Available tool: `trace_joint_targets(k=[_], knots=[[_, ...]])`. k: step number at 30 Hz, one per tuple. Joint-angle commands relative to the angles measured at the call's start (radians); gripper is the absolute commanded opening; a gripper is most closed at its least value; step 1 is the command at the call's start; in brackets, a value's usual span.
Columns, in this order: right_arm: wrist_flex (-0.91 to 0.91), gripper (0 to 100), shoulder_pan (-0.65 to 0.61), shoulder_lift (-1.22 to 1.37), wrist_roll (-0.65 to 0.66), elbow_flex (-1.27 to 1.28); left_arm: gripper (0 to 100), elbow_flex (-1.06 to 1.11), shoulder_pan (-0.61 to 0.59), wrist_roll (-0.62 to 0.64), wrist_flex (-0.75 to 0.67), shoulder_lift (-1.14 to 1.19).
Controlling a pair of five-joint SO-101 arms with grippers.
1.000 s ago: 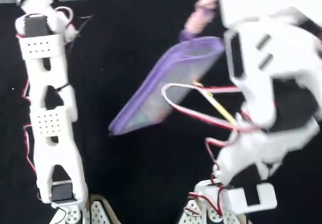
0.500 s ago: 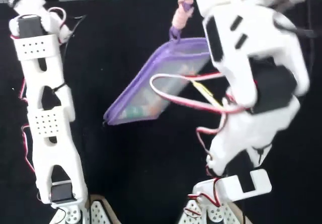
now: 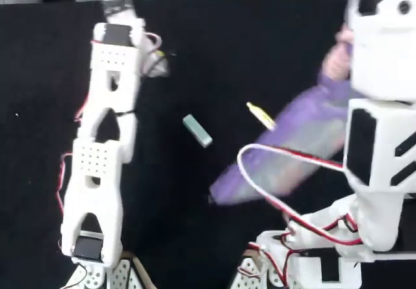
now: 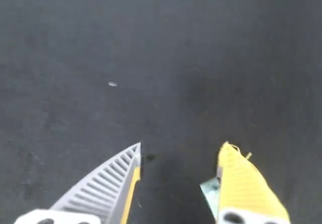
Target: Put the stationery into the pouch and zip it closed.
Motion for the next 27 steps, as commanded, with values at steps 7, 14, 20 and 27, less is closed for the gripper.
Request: trace_joint_targets(k=[7,14,20,27], knots=[[-0.008,1.1,0.080,-0.022,0.008,0.073,21,0.562,0.193,0.074,0.002,-0.500],[-0.006,1.1,0.080,-0.022,0.002,0.076,29,0.990,0.228,0.229,-0.258,-0.721],[0.029,1.1,0.080,-0.022,0.006,0.073,29,1.196,0.351,0.408,-0.370,-0.778],[0.028,1.1,0.075,-0.022,0.002,0.076,29,1.276,0.383,0.503,-0.489,-0.749]])
